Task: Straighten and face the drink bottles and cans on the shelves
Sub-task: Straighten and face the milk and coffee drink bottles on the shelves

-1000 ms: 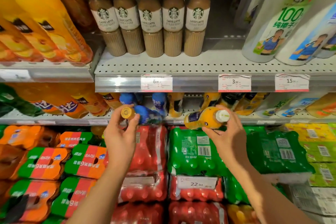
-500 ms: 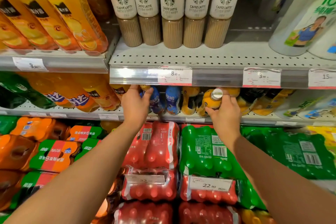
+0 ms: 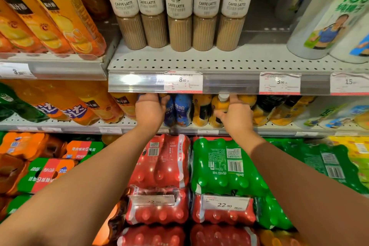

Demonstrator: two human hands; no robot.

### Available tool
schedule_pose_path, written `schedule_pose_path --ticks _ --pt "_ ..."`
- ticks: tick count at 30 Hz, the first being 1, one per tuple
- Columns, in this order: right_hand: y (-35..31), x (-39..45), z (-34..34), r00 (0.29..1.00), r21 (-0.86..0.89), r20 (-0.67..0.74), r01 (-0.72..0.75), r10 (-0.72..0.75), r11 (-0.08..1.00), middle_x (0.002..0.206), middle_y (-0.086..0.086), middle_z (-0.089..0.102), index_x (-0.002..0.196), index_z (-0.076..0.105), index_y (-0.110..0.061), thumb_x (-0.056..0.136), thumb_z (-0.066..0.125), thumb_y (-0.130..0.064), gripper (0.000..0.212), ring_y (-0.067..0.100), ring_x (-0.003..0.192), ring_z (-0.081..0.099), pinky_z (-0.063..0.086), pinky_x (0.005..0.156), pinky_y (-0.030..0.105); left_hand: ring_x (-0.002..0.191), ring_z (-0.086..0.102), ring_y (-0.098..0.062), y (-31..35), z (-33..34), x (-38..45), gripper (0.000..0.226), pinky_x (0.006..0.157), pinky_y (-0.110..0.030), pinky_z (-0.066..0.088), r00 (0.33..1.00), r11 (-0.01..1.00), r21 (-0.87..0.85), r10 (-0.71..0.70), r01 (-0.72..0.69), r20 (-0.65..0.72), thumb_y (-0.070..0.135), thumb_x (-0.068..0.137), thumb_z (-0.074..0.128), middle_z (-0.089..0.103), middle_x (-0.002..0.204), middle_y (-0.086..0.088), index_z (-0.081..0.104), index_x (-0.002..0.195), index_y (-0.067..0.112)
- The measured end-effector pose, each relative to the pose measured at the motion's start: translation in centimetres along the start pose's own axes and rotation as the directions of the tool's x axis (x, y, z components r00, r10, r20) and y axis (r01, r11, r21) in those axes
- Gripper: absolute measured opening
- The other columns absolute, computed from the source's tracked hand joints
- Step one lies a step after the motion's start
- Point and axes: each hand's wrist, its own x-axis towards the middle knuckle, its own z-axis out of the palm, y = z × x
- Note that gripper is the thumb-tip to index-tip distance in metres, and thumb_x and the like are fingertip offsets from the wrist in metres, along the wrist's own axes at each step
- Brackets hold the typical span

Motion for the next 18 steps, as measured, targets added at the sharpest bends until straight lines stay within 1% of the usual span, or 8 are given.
schedule_pose_path --ticks 1,3,5,7,11,14,16,18 --pt "-0.4 0.3 -0.4 1.0 -0.025 -0.002 -0.018 0.018 1.0 0.106 0.017 0.067 0.118 0.057 -0.014 0.094 0.061 -0.054 0.046 0.037 0.101 0.063 0.043 0.073 0.036 0.093 0.066 -0.04 0.1 -0.1 0.2 0.04 0.069 -0.038 0.041 1.0 0.997 0.07 0.021 -0.022 0.015 0.041 0.102 0.057 0.07 0.095 -0.023 0.069 0.1 0.004" --pt "-1.1 1.1 -1.3 0.997 -0.114 0.001 -0.072 0.073 0.991 0.097 0.012 0.066 0.093 0.054 -0.02 0.096 0.042 -0.067 0.049 0.031 0.089 0.06 0.041 0.069 0.033 0.1 0.065 -0.036 0.1 -0.5 0.6 0.039 0.079 -0.038 0.043 0.995 0.975 0.201 0.084 -0.094 0.058 0.043 0.105 0.048 0.071 0.102 -0.017 0.068 0.104 0.01" --pt "-1.5 2.0 -2.0 0.991 -0.156 0.003 -0.133 0.135 0.979 0.092 0.008 0.057 0.085 0.048 -0.02 0.095 0.04 -0.07 0.051 0.026 0.081 0.05 0.039 0.067 0.031 0.105 0.063 -0.035 0.1 -0.9 0.8 0.04 0.087 -0.04 0.045 0.989 0.957 0.259 0.113 -0.135 0.098 0.043 0.107 0.043 0.07 0.109 -0.015 0.068 0.11 0.011" --pt "-1.5 2.8 -2.3 0.984 -0.111 0.046 -0.166 0.172 0.98 0.098 0.01 0.06 0.079 0.046 -0.017 0.095 0.046 -0.064 0.049 0.027 0.08 0.05 0.037 0.064 0.029 0.1 0.065 -0.038 0.2 -0.9 0.7 0.041 0.08 -0.041 0.045 0.991 0.969 0.217 0.097 -0.116 0.097 0.042 0.106 0.046 0.07 0.104 -0.018 0.068 0.108 0.007" --pt "-0.6 3.1 -2.1 0.975 -0.049 0.141 -0.167 0.172 0.985 0.115 0.016 0.065 0.112 0.058 -0.013 0.1 0.04 -0.06 0.052 0.035 0.105 0.064 0.043 0.078 0.034 0.098 0.065 -0.043 0.4 -0.4 -0.1 0.043 0.077 -0.045 0.048 0.997 0.995 0.104 -0.016 0.008 0.076 0.041 0.102 0.058 0.069 0.102 -0.025 0.067 0.105 0.0" --pt "0.5 1.7 -1.9 0.922 0.279 0.345 -0.28 0.177 0.919 0.079 0.012 0.07 0.13 0.055 -0.008 0.102 0.051 -0.041 0.044 0.025 0.065 0.071 0.054 0.058 0.025 0.108 0.061 -0.047 0.2 -0.2 -0.9 0.045 0.084 -0.048 0.046 0.991 0.996 -0.063 -0.051 0.059 0.123 0.033 0.097 0.068 0.064 0.114 -0.031 0.058 0.116 -0.006" --pt "2.0 0.2 -2.6 0.902 0.522 0.422 -0.32 0.087 0.79 0.085 0.013 0.071 0.15 0.037 -0.024 0.101 0.059 -0.027 0.053 0.024 0.06 0.071 0.055 0.05 0.027 0.107 0.06 -0.049 0.0 -0.2 -1.9 0.046 0.084 -0.05 0.047 0.993 0.988 -0.141 -0.049 0.064 0.107 0.027 0.094 0.072 0.06 0.119 -0.032 0.054 0.119 -0.007" --pt "4.1 -1.7 -4.2 0.902 0.615 0.432 -0.303 0.01 0.728 0.096 0.013 0.072 0.159 0.02 -0.033 0.101 0.06 -0.025 0.071 0.022 0.065 0.073 0.057 0.055 0.027 0.102 0.061 -0.047 0.4 -0.7 -3.4 0.043 0.08 -0.051 0.049 0.996 0.978 -0.199 -0.047 0.061 0.076 0.022 0.092 0.072 0.057 0.118 -0.027 0.051 0.119 -0.003"
